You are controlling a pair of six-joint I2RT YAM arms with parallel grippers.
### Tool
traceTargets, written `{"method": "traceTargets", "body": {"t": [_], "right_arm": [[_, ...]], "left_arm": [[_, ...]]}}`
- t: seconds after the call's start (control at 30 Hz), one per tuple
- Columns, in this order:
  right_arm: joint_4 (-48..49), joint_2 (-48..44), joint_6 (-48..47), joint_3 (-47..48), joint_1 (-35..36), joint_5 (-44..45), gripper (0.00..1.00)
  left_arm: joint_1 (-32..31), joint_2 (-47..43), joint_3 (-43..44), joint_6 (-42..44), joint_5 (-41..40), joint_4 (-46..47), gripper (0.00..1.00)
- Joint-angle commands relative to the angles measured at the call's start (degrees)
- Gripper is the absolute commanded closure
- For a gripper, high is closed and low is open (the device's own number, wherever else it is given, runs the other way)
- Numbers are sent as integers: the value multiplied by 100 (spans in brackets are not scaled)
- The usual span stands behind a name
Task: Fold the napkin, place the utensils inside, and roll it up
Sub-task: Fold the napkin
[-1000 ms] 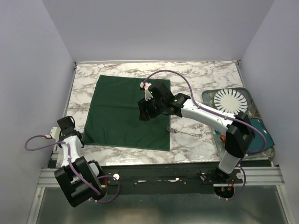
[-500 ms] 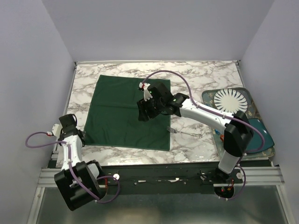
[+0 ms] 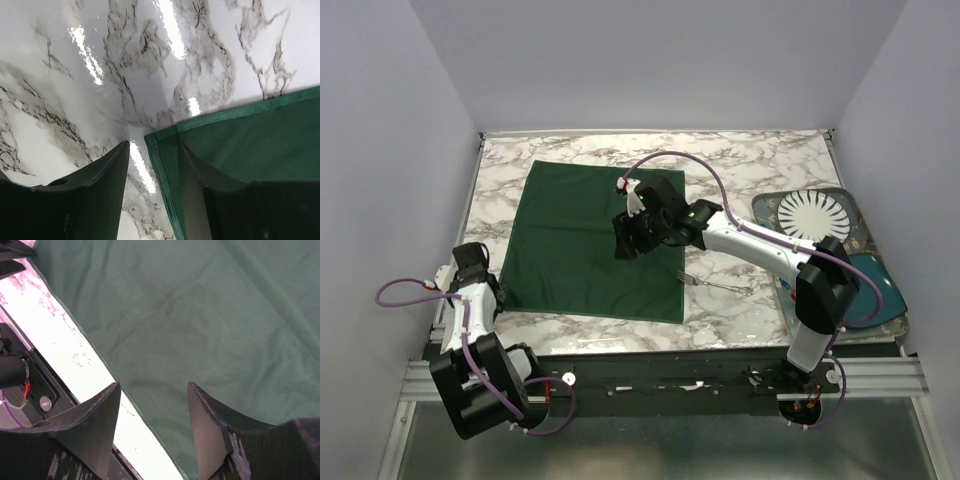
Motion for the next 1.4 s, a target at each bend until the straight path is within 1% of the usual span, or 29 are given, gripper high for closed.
{"method": "traceTargets", "body": {"t": [0.0,0.1,0.17,0.27,0.3,0.37,0.4,0.43,0.47,0.5,0.57,0.7,0.83,0.93,1.03,1.37], "right_arm": [[148,-147,5,-157,-56,-45,36],[183,-191,5,-184,-65,-36,36],[244,-218,5,-245,-65,-10,36],[341,-279,14,-342,-82,25,36],[368,-314,31,-368,-82,25,36],[464,-367,40,-508,-91,43,36],[499,-402,49,-544,-100,60,36],[517,-472,40,-588,-109,60,36],[569,-507,40,-675,-126,86,36],[596,-542,40,-728,-118,87,36],[640,-657,23,-799,-118,95,36],[702,-911,-4,-1167,-118,139,36],[746,-1175,-21,-1483,-126,148,36],[754,-1395,-13,-1677,-126,166,36],[763,-1571,5,-1862,-135,131,36],[755,-1633,84,-1915,-170,-36,36]], "left_arm": [[-21,185,93,-43,-326,-12,48],[-30,466,189,-8,-282,6,52],[-47,589,216,10,-308,14,53],[-109,739,216,1,-405,85,57],[-109,791,242,27,-379,59,62],[-161,862,260,10,-361,67,67],[-153,871,225,1,-335,76,74],[-162,862,216,10,-334,93,78],[-162,862,216,44,-334,102,80],[-144,862,225,62,-369,102,90],[-144,827,295,132,-396,93,99],[-144,564,365,457,-370,33,100],[-144,-155,576,633,-282,-82,100],[-144,-638,708,722,-396,-196,100],[-144,-939,787,643,-413,-240,100],[-65,-1186,1165,792,-519,-363,100]]}}
